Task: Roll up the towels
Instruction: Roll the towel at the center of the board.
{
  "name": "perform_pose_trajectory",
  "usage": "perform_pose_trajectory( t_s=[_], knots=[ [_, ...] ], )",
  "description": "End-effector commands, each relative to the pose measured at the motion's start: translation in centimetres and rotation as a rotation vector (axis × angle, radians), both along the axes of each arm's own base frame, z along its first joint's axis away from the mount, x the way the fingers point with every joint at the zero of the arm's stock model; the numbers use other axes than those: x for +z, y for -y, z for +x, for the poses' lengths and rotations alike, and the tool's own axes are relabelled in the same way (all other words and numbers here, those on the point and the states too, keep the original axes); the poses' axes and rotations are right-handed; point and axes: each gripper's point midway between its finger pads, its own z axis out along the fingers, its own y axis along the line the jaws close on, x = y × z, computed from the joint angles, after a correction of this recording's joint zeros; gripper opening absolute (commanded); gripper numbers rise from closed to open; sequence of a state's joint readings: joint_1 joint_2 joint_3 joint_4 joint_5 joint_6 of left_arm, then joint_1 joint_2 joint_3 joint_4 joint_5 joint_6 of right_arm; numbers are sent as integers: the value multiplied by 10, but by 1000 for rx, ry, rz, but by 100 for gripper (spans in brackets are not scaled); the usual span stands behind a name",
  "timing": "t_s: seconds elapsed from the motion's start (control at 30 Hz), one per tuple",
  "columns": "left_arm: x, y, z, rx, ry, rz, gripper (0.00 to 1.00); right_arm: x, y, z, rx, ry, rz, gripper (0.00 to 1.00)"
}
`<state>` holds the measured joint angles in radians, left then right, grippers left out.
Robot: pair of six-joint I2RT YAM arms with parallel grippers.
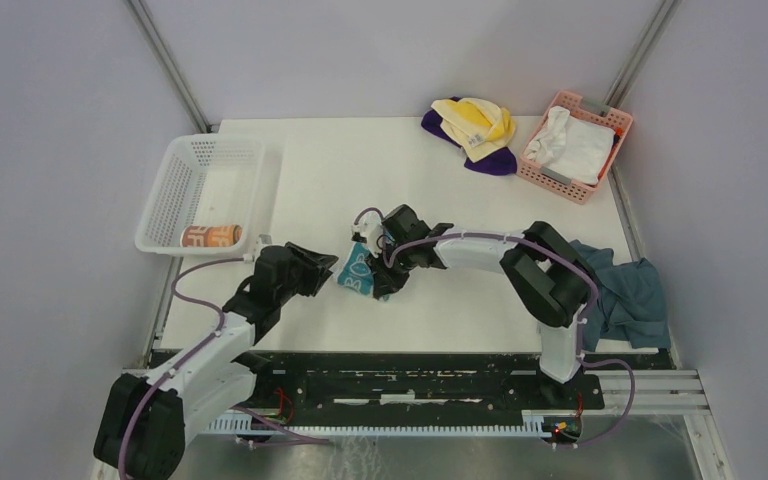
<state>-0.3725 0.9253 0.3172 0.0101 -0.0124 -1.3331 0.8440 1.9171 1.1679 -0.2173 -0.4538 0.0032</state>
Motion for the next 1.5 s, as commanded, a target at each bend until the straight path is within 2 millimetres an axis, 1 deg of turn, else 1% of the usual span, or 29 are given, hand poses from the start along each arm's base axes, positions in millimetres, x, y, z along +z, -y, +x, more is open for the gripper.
perform_pose_trajectory(
  t_s=[0.0, 0.1, 0.23, 0.33, 0.47, 0.63, 0.8, 0.9, 1.03, 1.2, 1.3, 1.47],
  knots=[
    [11, -7, 1, 1, 78, 31, 56, 14, -8, -37, 49, -348, 117, 1],
    [11, -3, -6, -32, 82, 14, 60, 24, -14, -34, 37, -472, 175, 1],
    [5, 6, -15, -80, 56, -25, 64, 26, -16, -25, -25, -583, 219, 1],
    [0, 10, -22, -103, 32, -52, 65, 15, -12, -18, -105, -645, 214, 2],
    [-6, 10, -27, -96, 14, -71, 66, -3, 1, -11, -205, -688, 182, 3],
    [-9, 12, -27, -100, 16, -86, 67, -19, 9, -11, -258, -722, 138, 3],
    [-11, 21, -22, -124, 21, -118, 68, -27, 11, -10, -273, -731, 112, 3],
    [-14, 27, -19, -143, 11, -130, 68, -29, 11, -10, -277, -730, 104, 4],
    [-20, 29, -15, -145, 0, -118, 65, -29, 11, -9, -278, -725, 102, 5],
    [-26, 33, -11, -154, -12, -104, 60, -30, 12, -8, -282, -720, 97, 6],
    [-34, 31, -11, -147, -35, -75, 56, -30, 13, -7, -285, -712, 92, 6],
    [-47, 28, -11, -136, -60, -32, 56, -28, 15, -6, -281, -689, 86, 7]
  ],
)
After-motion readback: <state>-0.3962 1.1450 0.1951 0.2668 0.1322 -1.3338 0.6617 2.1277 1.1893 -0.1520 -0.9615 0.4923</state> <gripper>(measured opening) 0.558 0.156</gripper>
